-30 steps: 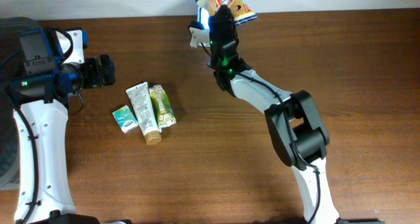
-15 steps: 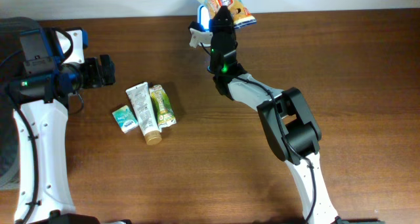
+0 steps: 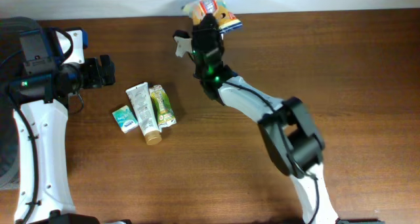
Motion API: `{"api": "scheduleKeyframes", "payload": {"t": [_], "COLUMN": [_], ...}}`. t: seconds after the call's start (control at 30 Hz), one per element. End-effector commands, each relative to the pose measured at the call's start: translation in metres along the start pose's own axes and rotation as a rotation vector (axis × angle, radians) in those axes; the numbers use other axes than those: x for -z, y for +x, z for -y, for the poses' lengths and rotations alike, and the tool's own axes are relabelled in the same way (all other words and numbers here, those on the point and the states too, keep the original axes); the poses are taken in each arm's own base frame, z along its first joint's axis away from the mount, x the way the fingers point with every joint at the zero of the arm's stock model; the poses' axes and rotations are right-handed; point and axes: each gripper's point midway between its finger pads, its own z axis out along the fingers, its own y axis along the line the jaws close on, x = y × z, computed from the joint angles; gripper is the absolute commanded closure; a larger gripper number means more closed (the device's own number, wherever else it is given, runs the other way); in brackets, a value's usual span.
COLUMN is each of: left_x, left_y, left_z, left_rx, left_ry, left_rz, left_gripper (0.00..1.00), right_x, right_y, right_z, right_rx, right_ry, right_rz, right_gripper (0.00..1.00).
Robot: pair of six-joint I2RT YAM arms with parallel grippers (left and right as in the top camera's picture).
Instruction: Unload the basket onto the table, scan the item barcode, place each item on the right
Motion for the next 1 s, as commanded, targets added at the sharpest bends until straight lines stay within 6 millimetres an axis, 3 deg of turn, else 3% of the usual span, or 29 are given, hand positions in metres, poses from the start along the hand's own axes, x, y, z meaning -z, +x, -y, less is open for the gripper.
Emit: {"api": "scheduleKeyframes", "payload": {"t": [0.0, 0.13, 0.2, 0.27, 0.3, 0.33, 0.4, 0.47, 0.53, 0.6, 0.73, 0.83, 0.9, 0.97], "left_x": [0.005, 0.005, 0.005, 0.005, 0.005, 0.005, 0.005, 0.005, 0.005, 0.005, 0.005, 0.005, 0.005, 0.005], "left_y": [-0.004, -0.004, -0.004, -0.004, -0.004, -0.004, -0.004, -0.004, -0.004, -0.004, -0.004, -0.004, -0.004, -0.004], "left_z": [0.001, 0.001, 0.001, 0.001, 0.001, 0.001, 0.001, 0.001, 0.001, 0.001, 0.001, 0.001, 0.001, 0.001], "left_rx": [-0.021, -0.021, -0.021, -0.021, -0.021, -0.021, -0.021, -0.021, -0.021, -0.021, -0.021, -0.021, -0.021, -0.021], "left_ry": [0.007, 0.007, 0.007, 0.007, 0.007, 0.007, 0.007, 0.007, 0.007, 0.007, 0.007, 0.007, 0.007, 0.007], "left_rz": [0.019, 0.019, 0.019, 0.019, 0.019, 0.019, 0.019, 0.019, 0.019, 0.019, 0.019, 0.019, 0.019, 0.019], "left_gripper": [0.01, 0.01, 0.01, 0.01, 0.01, 0.01, 0.01, 0.01, 0.01, 0.01, 0.01, 0.01, 0.01, 0.01], "right_x": [0.045, 0.116, 0.161, 0.193, 0.209, 0.206, 0.200, 0.196, 0.190, 0.179, 0.155, 0.152, 0.159, 0.162], "right_y": [0.065, 0.113, 0.126, 0.140, 0.172, 0.207, 0.257, 0.312, 0.345, 0.357, 0.360, 0.358, 0.367, 0.372], "right_z": [0.103, 0.153, 0.156, 0.148, 0.130, 0.106, 0.066, 0.014, -0.028, -0.060, -0.145, -0.182, -0.205, -0.215], "right_rx": [-0.249, -0.671, -0.996, -1.212, -1.447, -1.623, -1.880, -2.072, -2.145, -2.204, -2.227, -2.173, -2.128, -2.134], "right_ry": [0.018, -0.084, -0.263, -0.453, -0.617, -0.666, -0.684, -0.695, -0.749, -0.834, -1.060, -1.145, -1.146, -1.150], "right_rz": [-0.032, 0.048, 0.175, 0.259, 0.205, 0.036, -0.265, -0.572, -0.734, -0.793, -0.940, -1.006, -1.121, -1.156], "right_gripper": [0.96, 0.96, 0.96, 0.96, 0.96, 0.96, 0.96, 0.96, 0.96, 0.96, 0.96, 0.96, 0.96, 0.93]}}
